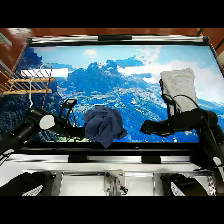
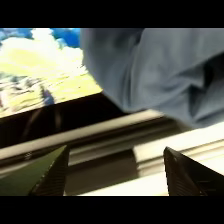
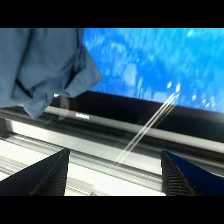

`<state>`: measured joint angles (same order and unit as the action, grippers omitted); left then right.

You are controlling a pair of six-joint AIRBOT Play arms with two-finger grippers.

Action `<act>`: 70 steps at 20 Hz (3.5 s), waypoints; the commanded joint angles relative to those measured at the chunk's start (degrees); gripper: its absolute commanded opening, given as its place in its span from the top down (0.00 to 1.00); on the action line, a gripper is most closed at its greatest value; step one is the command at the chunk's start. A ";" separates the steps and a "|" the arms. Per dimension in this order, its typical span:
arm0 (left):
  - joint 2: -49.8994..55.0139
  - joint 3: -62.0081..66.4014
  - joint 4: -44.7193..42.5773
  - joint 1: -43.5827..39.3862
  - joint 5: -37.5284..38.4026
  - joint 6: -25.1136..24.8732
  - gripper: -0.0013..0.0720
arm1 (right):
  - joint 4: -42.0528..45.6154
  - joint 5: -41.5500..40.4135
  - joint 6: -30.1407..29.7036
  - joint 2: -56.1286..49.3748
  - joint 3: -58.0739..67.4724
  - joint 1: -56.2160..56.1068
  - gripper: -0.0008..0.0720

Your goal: Fold the shirts.

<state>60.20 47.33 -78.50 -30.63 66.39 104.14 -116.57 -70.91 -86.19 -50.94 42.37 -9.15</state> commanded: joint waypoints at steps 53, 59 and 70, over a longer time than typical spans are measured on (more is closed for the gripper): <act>-9.66 53.79 -24.61 2.34 -7.19 -5.95 0.94 | 22.77 -18.08 6.82 14.10 28.17 -1.40 0.90; 12.13 53.72 -16.41 2.78 -8.96 -5.95 0.94 | 19.23 -5.29 10.78 10.99 9.18 -1.38 0.90; 35.82 54.90 -7.17 6.36 3.54 -6.01 0.16 | 17.94 1.55 10.29 -5.95 8.37 -1.38 0.89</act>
<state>94.41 101.45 -83.90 -26.65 61.93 98.21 -98.94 -70.87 -75.20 -53.98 50.96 -10.55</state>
